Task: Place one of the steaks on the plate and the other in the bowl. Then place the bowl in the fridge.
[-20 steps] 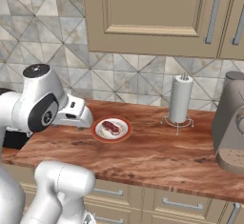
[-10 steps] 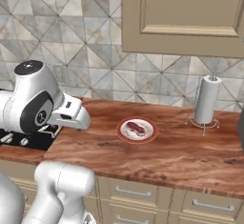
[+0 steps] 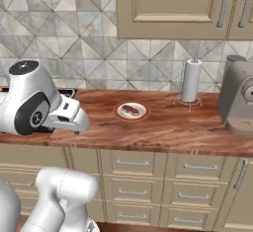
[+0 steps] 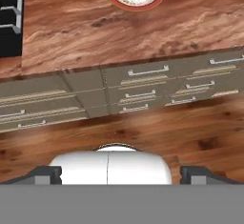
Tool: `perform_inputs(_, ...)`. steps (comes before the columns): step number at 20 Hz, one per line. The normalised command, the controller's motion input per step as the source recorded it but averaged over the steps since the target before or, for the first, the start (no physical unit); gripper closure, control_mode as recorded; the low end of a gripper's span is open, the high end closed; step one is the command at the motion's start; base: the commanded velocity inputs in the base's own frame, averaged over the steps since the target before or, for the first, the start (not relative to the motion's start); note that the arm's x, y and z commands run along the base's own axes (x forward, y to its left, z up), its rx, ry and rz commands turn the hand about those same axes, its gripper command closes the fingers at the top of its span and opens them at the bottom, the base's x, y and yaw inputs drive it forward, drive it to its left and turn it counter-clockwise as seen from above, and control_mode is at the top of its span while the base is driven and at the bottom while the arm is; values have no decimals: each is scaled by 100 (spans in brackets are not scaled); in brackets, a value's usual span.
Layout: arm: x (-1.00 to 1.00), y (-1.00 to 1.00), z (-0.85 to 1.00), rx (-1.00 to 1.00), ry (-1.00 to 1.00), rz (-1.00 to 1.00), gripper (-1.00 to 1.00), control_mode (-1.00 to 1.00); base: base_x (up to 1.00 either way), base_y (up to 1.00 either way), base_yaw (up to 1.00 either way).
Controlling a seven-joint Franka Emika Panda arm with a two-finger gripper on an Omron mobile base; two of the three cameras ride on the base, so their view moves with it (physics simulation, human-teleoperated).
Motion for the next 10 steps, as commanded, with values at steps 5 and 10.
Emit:
perform_inputs(5,0,0,0,0,0,0,-100,100,-16,-42,-77)
perform_inputs(10,0,0,0,0,0,0,-100,100,0,-1,-97)
